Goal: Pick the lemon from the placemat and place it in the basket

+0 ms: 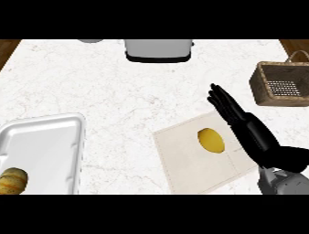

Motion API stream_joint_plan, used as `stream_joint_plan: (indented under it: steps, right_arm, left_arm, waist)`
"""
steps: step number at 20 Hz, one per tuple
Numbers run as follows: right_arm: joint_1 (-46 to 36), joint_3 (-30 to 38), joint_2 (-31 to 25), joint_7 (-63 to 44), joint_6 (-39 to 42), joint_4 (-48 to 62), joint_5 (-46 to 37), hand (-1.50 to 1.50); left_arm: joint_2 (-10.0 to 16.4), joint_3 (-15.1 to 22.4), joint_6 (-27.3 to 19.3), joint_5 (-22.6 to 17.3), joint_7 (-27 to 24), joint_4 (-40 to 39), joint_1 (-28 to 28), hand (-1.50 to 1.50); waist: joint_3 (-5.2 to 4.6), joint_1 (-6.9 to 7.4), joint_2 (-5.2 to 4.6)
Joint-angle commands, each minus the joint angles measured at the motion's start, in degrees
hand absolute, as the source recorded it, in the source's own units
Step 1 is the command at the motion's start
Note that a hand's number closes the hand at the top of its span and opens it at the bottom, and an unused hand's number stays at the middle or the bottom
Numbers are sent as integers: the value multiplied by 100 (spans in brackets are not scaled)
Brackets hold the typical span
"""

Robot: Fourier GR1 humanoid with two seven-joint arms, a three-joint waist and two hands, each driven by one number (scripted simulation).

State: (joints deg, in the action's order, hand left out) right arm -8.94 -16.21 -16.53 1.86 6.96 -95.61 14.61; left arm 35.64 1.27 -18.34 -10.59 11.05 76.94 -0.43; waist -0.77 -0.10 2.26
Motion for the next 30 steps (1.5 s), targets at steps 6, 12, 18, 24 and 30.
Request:
stream_joint_plan:
  steps: [6, 12, 18, 24, 30]
  right_arm:
    - [-914, -1532, 165, -88, 2155, 113, 588, 150]
    - [651, -2610, 994, -294, 1232, -804, 318, -150]
    - [-534, -1860, 430, -689, 405, -1461, -1659, -150]
    - [-2251, -1270, -1053, -1890, 1546, -1631, -2427, -150]
    - [-3401, -1752, -1947, -2230, 3627, -1367, -2086, -150]
  left_arm:
    - [-119, 682, 767, 247, -1100, 1277, -1304, 0]
    - [-499, 877, 768, 383, -1010, 1080, -1303, 0]
    - [-519, 836, 825, 380, -1348, 1111, -987, 0]
    - [-498, 803, 854, 395, -1218, 1035, -1180, 0]
    - [-530, 827, 1042, 321, -1186, 995, -1311, 0]
  waist:
    - [88, 270, -294]
    - [76, -85, -206]
    - [58, -79, -137]
    - [44, -5, -156]
    - [52, 103, -212]
